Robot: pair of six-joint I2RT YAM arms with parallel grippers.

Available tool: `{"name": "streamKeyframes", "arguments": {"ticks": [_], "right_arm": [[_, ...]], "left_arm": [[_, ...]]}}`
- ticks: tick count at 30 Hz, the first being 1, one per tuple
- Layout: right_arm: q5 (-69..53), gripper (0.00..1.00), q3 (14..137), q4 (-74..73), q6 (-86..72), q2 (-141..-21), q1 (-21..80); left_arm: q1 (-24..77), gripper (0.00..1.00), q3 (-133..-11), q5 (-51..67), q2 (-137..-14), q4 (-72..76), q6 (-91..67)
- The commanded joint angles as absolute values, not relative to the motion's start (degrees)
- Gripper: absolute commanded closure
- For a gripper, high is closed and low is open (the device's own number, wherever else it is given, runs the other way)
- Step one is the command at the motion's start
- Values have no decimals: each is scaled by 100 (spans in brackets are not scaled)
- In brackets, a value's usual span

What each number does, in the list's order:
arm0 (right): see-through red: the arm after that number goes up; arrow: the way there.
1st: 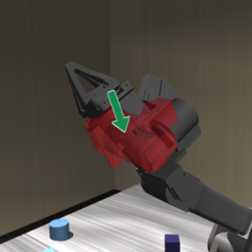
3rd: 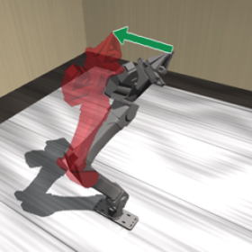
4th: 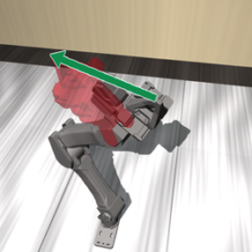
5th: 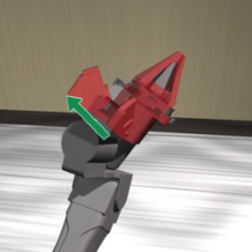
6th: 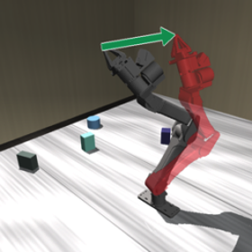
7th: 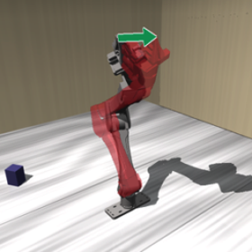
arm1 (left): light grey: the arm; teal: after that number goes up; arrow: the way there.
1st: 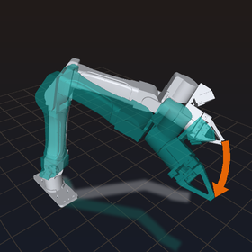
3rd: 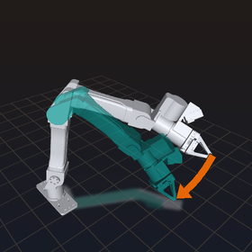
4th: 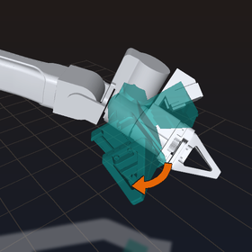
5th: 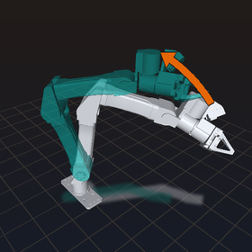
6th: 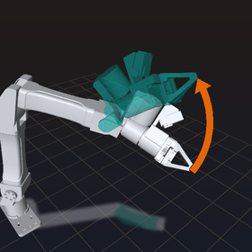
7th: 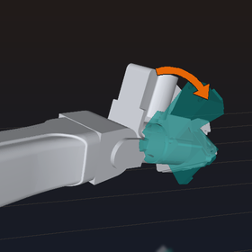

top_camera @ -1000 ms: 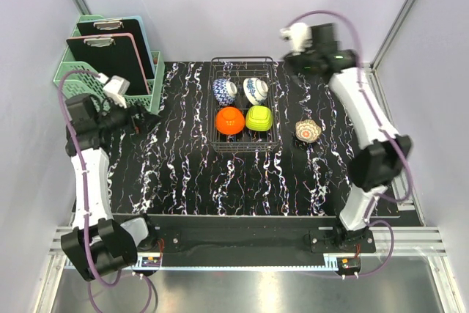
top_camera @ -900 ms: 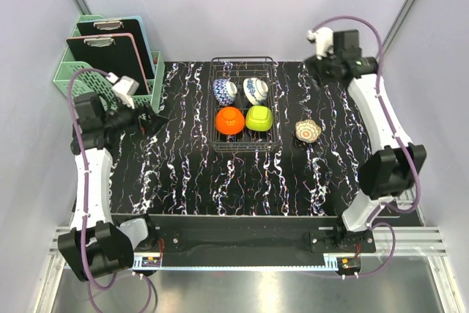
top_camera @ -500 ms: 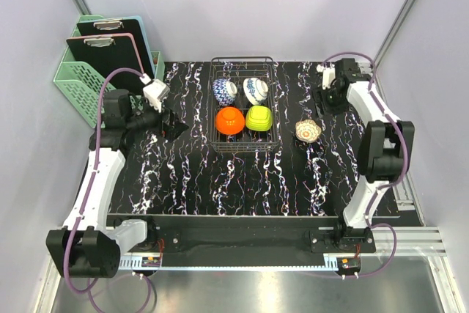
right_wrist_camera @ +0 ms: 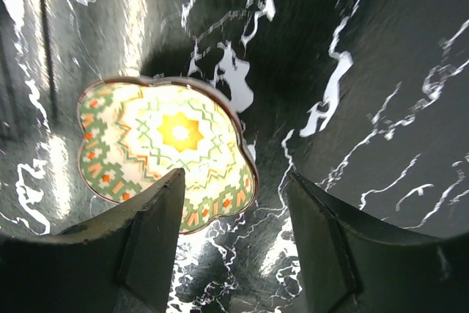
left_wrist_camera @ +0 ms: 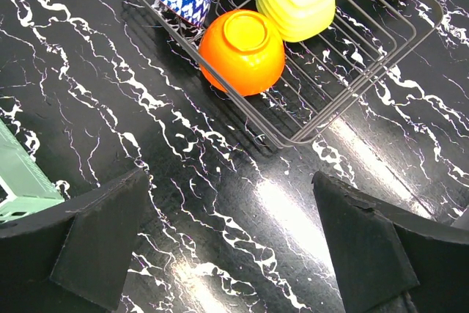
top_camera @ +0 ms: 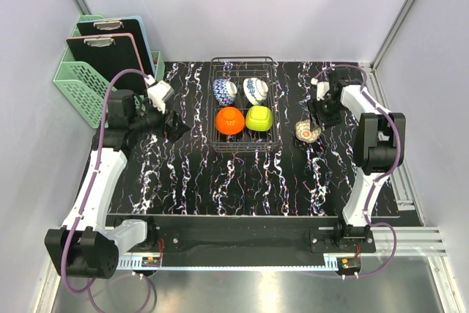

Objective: Load the bowls into the dish rack

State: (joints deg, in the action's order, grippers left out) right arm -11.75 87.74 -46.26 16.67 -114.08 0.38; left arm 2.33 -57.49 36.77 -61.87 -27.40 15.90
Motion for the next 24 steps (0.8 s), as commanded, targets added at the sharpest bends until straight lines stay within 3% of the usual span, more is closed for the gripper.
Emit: {"name": "streamKeyframes", "arguments": {"ticks": [1, 10, 14, 17, 24], "right_arm": [[-1310, 36, 8587, -4693, 1722, -11382, 61], [-1529, 59, 8595, -4597, 1565, -11566, 26], [-1503, 76, 8683, -4570, 1477, -11593, 35], [-1477, 98, 8701, -4570, 1450, -11505, 35], [-1494, 100, 8789, -4640, 1398, -10655, 35]], "left_arm": [[316, 1, -6003, 3560, -6099, -2610, 1679], [562, 1, -6065, 3507, -6170, -2619, 1635], [659, 1, -6029, 3437, -6161, -2619, 1652], [782, 1, -6003, 3384, -6196, -2610, 1670], [1142, 1, -6195, 3375, -6626, -2584, 1556]]}}
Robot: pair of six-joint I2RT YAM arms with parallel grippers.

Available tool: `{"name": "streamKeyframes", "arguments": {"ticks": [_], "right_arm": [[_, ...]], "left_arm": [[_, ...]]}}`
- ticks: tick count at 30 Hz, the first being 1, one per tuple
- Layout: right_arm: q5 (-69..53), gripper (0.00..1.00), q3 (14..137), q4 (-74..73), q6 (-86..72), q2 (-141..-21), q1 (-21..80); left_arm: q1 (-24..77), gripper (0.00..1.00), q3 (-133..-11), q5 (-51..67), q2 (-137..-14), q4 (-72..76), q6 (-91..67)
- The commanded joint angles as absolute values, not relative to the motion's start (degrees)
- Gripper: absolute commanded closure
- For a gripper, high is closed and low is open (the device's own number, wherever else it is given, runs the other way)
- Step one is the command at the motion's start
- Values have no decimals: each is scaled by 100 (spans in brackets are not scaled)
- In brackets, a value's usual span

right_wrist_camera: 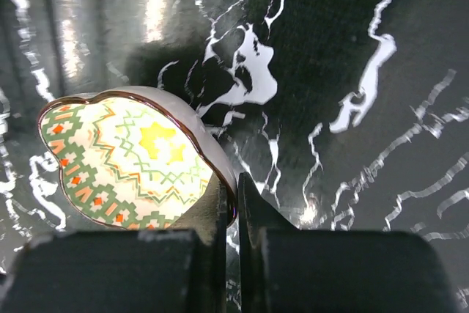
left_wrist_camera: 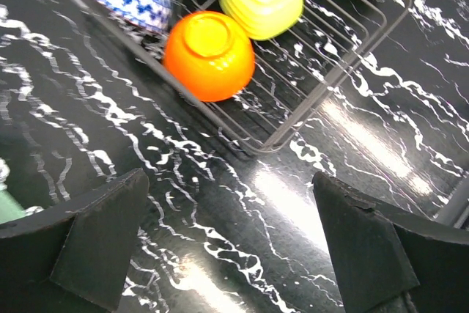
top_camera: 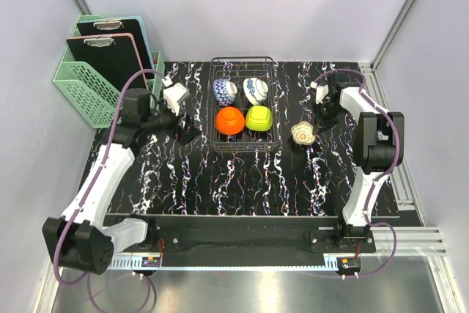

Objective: Load the bowls into the dish rack

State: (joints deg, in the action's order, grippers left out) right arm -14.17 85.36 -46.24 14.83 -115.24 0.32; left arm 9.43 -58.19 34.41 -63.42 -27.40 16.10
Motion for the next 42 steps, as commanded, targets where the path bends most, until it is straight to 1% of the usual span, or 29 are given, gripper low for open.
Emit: {"name": "streamKeyframes", "arguments": {"ticks": [1, 7, 12, 14, 18, 22, 27, 34, 38, 40, 41, 42], "right_arm": [[-1512, 100, 8902, -4736, 1406, -10522, 35], [-1363, 100, 9526, -5158, 1441, -9572, 149], [-652, 100, 9852, -5273, 1582, -9036, 1114], [-345, 100, 9957, -5282, 1556, -9053, 1631], [-45, 100, 10361, -5317, 1520, -9324, 2134], [254, 100, 10669, -5344, 1643, -9702, 2399], [395, 100, 11056, -5458, 1740, -9958, 2733], [334, 100, 11250, -5555, 1705, -10064, 3014], [238, 100, 11259, -5572, 1653, -9967, 3067], [211, 100, 11250, -5590, 1635, -9941, 3094], [194, 100, 11250, -5599, 1635, -9897, 3102], [176, 100, 11250, -5607, 1635, -9879, 3120]], "left_arm": [[1186, 1, -6257, 3436, -6784, -2567, 1521], [1573, 1, -6925, 3595, -7575, -2479, 1029], [1898, 1, -7672, 3682, -8199, -2426, 608], [2030, 1, -7970, 3726, -8358, -2426, 414], [2206, 1, -8401, 3928, -8736, -2417, 80], [2381, 1, -8788, 4104, -8982, -2417, -219], [2593, 1, -9114, 3938, -9219, -2417, -360], [2961, 1, -9316, 3525, -9632, -2391, -317], [2971, 1, -9430, 3314, -9791, -2391, -281], [2962, 5, -9440, 3252, -9817, -2391, -273], [2971, 12, -9457, 3235, -9835, -2391, -272], [2962, 14, -9457, 3208, -9844, -2391, -272]]}}
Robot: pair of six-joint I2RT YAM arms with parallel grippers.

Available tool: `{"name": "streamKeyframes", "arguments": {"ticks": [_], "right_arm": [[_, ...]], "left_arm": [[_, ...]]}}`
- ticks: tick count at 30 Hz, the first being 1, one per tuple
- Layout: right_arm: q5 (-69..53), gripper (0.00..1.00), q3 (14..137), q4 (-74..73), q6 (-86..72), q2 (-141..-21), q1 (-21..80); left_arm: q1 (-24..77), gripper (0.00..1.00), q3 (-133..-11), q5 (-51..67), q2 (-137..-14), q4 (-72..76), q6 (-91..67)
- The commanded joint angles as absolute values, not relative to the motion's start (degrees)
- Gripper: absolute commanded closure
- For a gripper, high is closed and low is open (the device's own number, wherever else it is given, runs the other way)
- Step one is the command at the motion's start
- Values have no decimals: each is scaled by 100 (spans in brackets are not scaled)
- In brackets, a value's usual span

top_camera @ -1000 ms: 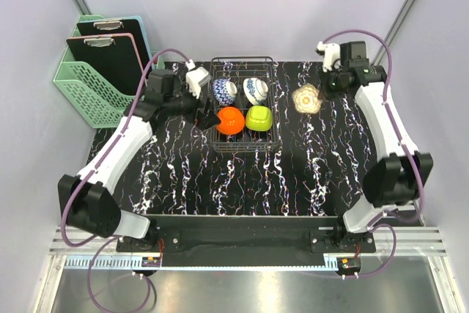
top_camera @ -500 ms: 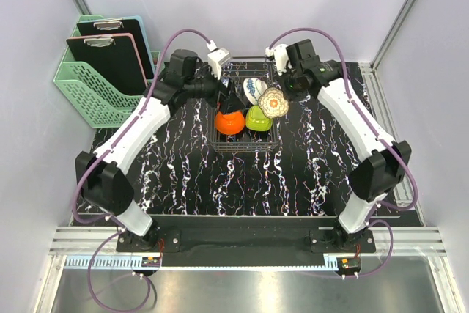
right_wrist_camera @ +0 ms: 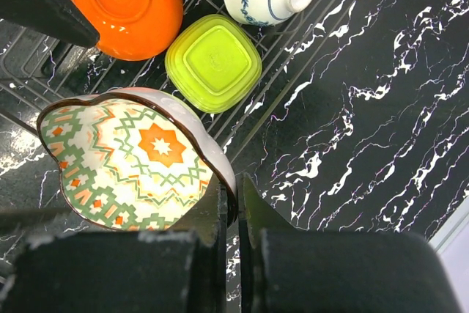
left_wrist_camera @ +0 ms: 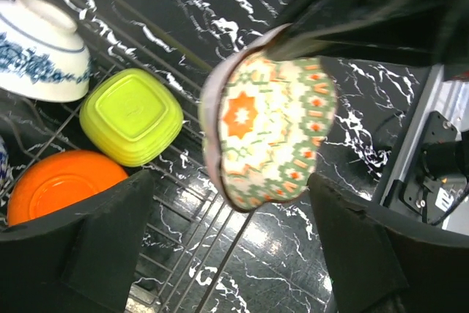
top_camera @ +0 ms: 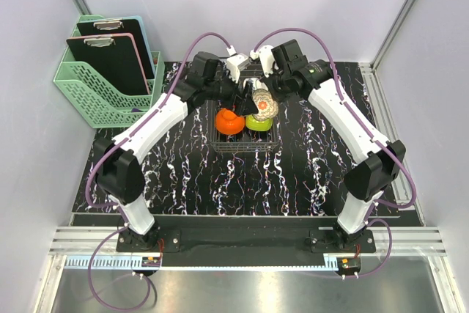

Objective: Load the bowls into the dish rack

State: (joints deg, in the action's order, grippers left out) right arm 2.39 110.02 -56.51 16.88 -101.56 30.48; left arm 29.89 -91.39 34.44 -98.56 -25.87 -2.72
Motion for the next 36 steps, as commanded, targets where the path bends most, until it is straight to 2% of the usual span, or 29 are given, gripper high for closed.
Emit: {"name": "streamKeyframes", "arguments": {"ticks": [1, 8, 10, 13, 19, 22, 26, 27, 32, 33, 34, 36], "right_arm": [[176, 100, 11259, -5634, 1635, -9870, 3129], [88, 100, 11285, -5686, 1573, -9782, 3208], [88, 100, 11311, -5704, 1556, -9782, 3243], [53, 100, 11399, -5722, 1538, -9800, 3261], [44, 100, 11540, -5766, 1521, -9870, 3313], [44, 100, 11610, -5774, 1521, -9896, 3331], [35, 100, 11724, -5792, 1503, -9923, 3357], [35, 100, 11733, -5792, 1520, -9932, 3375], [26, 99, 11821, -5818, 1503, -9932, 3401], [26, 97, 11830, -5827, 1503, -9923, 3401], [-174, 85, 11847, -5836, 1503, -9914, 3401], [-254, 69, 11883, -5880, 1520, -9923, 3401]], "left_arm": [[2962, 16, -9457, 3217, -9852, -2391, -272], [2971, 32, -9431, 3173, -9870, -2373, -220], [2971, 44, -9439, 3181, -9888, -2373, -220], [2979, 54, -9439, 3208, -9905, -2382, -237], [2988, 64, -9413, 3199, -9914, -2364, -211], [2997, 74, -9422, 3217, -9923, -2364, -220], [3015, 91, -9396, 3217, -9932, -2373, -211], [3023, 100, -9396, 3199, -9923, -2373, -202], [3032, 100, -9334, 3164, -9896, -2373, -176], [3032, 100, -9317, 3155, -9896, -2373, -176], [3041, 100, -9308, 3138, -9879, -2364, -176], [3032, 100, -9308, 3094, -9870, -2373, -176]]}}
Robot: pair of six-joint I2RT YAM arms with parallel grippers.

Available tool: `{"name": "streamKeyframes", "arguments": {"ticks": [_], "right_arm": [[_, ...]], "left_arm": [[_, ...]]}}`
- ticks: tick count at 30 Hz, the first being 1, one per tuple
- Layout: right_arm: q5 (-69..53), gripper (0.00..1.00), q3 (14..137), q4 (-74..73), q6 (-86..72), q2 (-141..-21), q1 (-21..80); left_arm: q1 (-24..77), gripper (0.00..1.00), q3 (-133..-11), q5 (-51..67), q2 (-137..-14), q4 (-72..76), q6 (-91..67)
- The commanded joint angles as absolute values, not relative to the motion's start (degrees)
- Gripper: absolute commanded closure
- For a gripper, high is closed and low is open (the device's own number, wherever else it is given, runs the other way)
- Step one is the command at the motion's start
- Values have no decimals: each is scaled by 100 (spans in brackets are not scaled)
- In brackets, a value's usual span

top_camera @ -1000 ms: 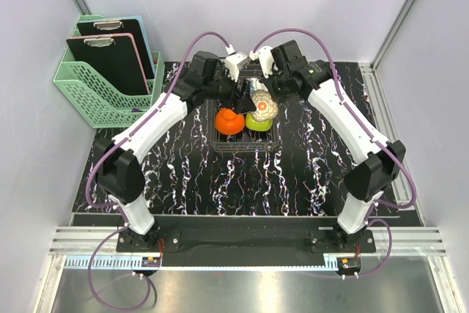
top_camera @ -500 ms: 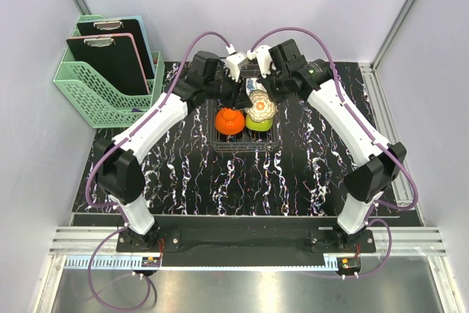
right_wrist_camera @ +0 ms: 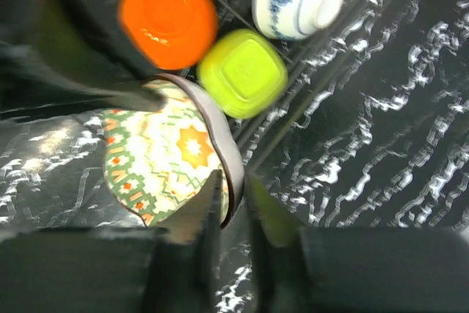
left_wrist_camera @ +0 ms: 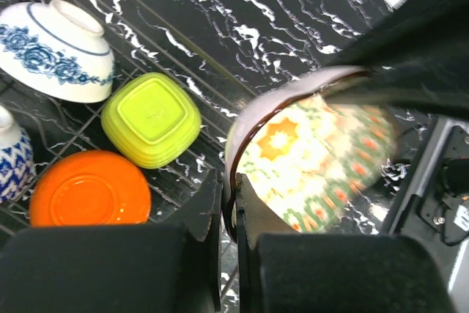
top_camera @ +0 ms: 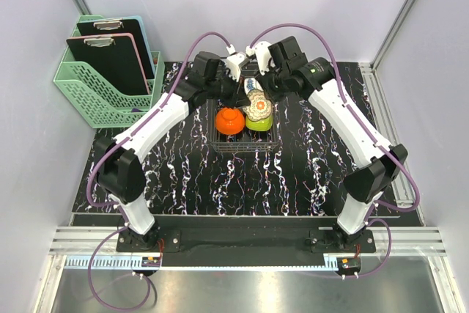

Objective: Load the bowls into the dish rack

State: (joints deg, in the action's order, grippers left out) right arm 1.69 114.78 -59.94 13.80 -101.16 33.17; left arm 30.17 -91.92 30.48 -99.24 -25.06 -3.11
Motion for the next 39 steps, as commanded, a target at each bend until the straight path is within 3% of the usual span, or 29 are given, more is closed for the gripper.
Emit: {"name": "streamKeyframes", "arguments": {"ticks": [1, 4, 8, 14, 21, 29, 39], "right_arm": [[-359, 52, 11892, -5915, 1529, -9914, 3410], [-483, 27, 11874, -6038, 1573, -9905, 3410], [-624, 15, 11830, -6161, 1608, -9861, 3401], [-1764, 6, 11742, -6328, 1547, -9580, 3244], [-4434, 3, 12102, -6425, 967, -9737, 2111], [-6290, 2, 11611, -6012, 449, -10150, 1960], [-7013, 8, 11110, -5678, 70, -10301, 1960]], "left_arm": [[3032, 100, -9308, 3076, -9853, -2364, -176], [3032, 100, -9290, 3041, -9835, -2356, -167], [3024, 100, -9281, 3032, -9774, -2356, -115], [2909, 100, -9150, 3453, -9414, -2312, 175], [2821, 100, -8394, 3823, -8465, -1749, 615], [2777, 100, -8166, 4263, -8209, -1714, 694], [2769, 100, -8139, 4201, -8218, -1705, 738]]}}
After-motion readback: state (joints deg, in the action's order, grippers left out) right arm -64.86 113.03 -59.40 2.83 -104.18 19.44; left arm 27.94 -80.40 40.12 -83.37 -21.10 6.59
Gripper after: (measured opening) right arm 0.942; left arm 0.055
